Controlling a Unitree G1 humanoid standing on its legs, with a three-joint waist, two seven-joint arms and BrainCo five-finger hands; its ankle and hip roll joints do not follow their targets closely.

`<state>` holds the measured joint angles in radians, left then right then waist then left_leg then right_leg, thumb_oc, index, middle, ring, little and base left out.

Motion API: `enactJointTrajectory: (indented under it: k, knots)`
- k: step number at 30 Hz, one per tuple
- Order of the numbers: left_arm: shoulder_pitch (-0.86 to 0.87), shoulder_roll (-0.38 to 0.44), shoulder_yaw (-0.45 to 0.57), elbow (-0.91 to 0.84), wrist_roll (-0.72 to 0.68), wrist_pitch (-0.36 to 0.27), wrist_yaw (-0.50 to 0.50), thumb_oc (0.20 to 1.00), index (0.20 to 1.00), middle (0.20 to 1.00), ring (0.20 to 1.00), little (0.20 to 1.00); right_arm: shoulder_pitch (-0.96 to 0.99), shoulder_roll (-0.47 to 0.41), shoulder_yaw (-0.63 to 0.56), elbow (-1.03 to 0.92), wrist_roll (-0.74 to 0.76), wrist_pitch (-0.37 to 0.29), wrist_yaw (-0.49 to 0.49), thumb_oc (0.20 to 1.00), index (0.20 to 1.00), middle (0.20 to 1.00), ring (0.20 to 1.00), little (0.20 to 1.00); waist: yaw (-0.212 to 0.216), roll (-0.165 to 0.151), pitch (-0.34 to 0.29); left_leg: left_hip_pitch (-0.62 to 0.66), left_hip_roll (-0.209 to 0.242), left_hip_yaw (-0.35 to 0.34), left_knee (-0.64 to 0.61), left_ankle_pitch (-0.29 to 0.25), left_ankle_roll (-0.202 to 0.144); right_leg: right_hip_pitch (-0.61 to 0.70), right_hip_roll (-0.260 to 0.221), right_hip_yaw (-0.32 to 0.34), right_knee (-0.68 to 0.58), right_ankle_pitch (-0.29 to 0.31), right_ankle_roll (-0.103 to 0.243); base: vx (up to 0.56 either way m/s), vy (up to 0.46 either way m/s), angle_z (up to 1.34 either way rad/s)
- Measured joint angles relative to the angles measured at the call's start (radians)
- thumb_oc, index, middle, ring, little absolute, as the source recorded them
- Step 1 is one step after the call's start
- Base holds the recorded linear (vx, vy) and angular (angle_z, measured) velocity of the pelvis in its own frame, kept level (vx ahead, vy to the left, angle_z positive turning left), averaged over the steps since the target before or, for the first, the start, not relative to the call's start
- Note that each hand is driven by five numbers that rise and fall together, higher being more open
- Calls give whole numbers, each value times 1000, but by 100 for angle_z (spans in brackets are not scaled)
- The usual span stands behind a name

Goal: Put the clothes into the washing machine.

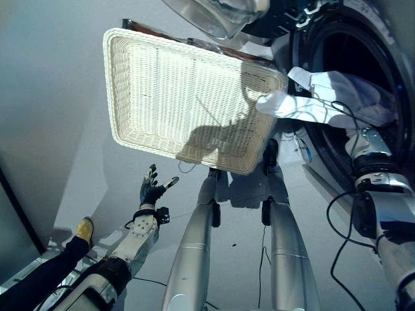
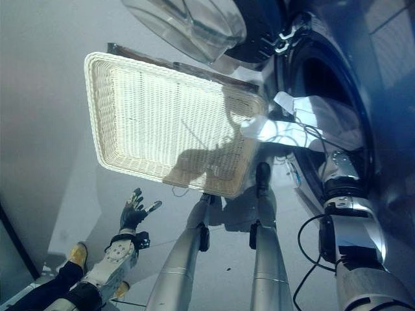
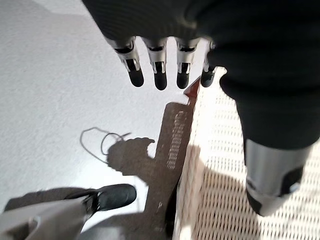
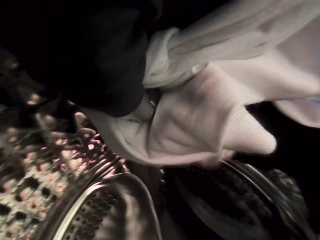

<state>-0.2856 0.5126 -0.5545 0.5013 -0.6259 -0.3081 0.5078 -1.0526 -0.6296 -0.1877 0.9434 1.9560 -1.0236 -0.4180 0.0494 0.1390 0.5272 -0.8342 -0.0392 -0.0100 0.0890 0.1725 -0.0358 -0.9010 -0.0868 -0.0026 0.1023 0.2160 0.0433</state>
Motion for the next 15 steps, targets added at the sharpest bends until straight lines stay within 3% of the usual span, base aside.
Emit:
enactJointTrajectory:
  k: [4, 5, 6, 7, 12, 13, 15]
  knots:
    - [0, 30, 14, -7, -21, 13, -22, 1000, 1000, 1000, 1000, 1000, 27, -38, -1, -6, -83, -4, -135, 219, 219, 219, 219, 219, 14, -1, 1, -5, -10, 10, 14, -8, 14, -1, -10, 13, -5, 7, 10, 4, -8, -3]
    - [0, 33, 16, -9, -21, 13, -24, 1000, 1000, 1000, 1000, 1000, 33, -43, -1, -7, -89, -4, -150, 429, 429, 429, 429, 429, 17, -1, 1, -6, -11, 10, 17, -9, 15, -1, -10, 14, -5, 7, 10, 0, 0, 0]
    - [0, 40, 17, -13, -21, 13, -30, 1000, 1000, 1000, 1000, 1000, 39, -51, -1, -12, -90, -4, -168, 827, 827, 827, 827, 827, 20, -1, 1, -12, -12, 10, 27, -12, 16, -1, -11, 14, -6, 10, 9, 0, 0, 0]
    - [0, 43, 17, -15, -21, 13, -32, 1000, 1000, 1000, 1000, 1000, 43, -54, -1, -18, -87, -3, -173, 1000, 1000, 1000, 1000, 1000, 20, -1, 1, -15, -13, 10, 31, -12, 17, -1, -11, 14, -8, 11, 9, 3, 38, 4]
    - [0, 44, 16, -24, -20, 19, -37, 1000, 1000, 1000, 1000, 1000, 59, -49, -32, -123, -31, 2, -180, 1000, 1000, 1000, 1000, 1000, 12, -2, 1, -17, -21, 16, 36, -19, 26, -1, -19, 19, -10, 14, 16, 12, 30, 0]
    - [1, 44, 14, -22, -20, 20, -36, 1000, 1000, 1000, 1000, 1000, 73, -13, -79, -181, -20, 38, -143, 1000, 1000, 1000, 1000, 1000, 7, -2, 1, -18, -21, 18, 39, -22, 28, 0, -20, 21, -9, 14, 17, 0, 0, 0]
    - [2, 38, 20, -4, -19, 29, -35, 1000, 1000, 1000, 1000, 1000, 81, 76, -115, -238, 3, 217, 14, 1000, 1000, 1000, 1000, 1000, -12, -4, 2, -12, -21, 20, 42, -24, 29, 6, -20, 20, -9, 14, 19, -32, 23, -2]
